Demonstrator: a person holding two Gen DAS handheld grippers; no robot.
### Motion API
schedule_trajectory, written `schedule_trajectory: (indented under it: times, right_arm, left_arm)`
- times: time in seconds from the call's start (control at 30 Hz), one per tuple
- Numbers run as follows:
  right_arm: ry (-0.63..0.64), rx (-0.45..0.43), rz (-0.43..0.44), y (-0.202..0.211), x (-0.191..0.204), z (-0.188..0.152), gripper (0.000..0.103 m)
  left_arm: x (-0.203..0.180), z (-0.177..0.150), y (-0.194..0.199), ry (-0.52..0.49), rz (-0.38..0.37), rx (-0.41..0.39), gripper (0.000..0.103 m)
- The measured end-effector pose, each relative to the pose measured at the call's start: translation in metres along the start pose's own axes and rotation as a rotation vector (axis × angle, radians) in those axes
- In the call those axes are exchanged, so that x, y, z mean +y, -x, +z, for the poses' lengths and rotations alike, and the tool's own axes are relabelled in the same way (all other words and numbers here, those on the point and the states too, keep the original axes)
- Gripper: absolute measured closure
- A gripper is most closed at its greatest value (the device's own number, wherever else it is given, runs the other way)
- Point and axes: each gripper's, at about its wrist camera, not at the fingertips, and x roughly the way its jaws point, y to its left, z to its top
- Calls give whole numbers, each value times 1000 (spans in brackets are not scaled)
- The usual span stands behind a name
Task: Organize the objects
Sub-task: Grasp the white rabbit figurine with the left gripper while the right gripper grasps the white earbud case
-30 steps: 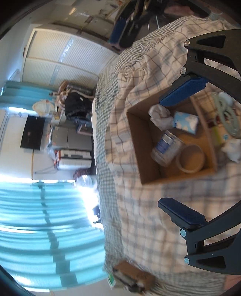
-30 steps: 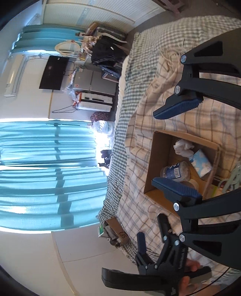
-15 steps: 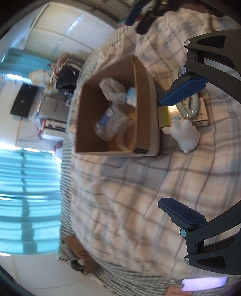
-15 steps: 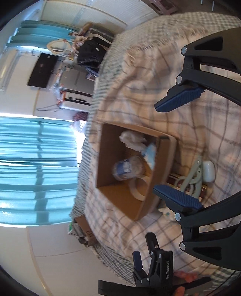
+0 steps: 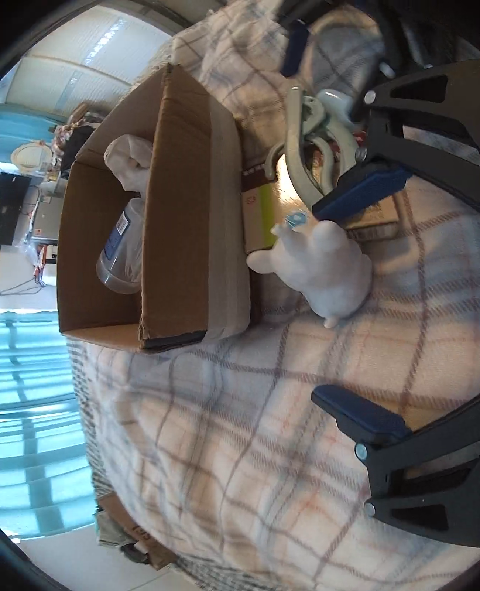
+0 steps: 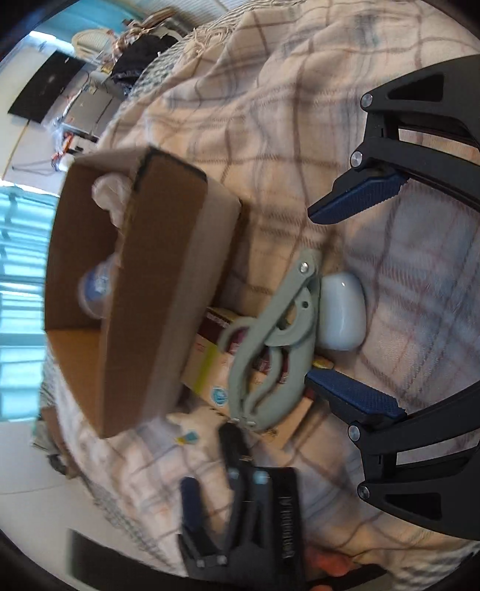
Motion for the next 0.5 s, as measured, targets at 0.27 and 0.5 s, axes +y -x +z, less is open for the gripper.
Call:
schedule_trajectory:
  times: [0.27,0.5]
  right_arm:
    - [-51,62,64,-17,-10,-6,23]
    - [-29,83,0,-13,-7,-14,33]
  left_arm:
    - [-5,-2,-6,18,-103,18,39]
    - [0,-14,3,20,-109,44,44]
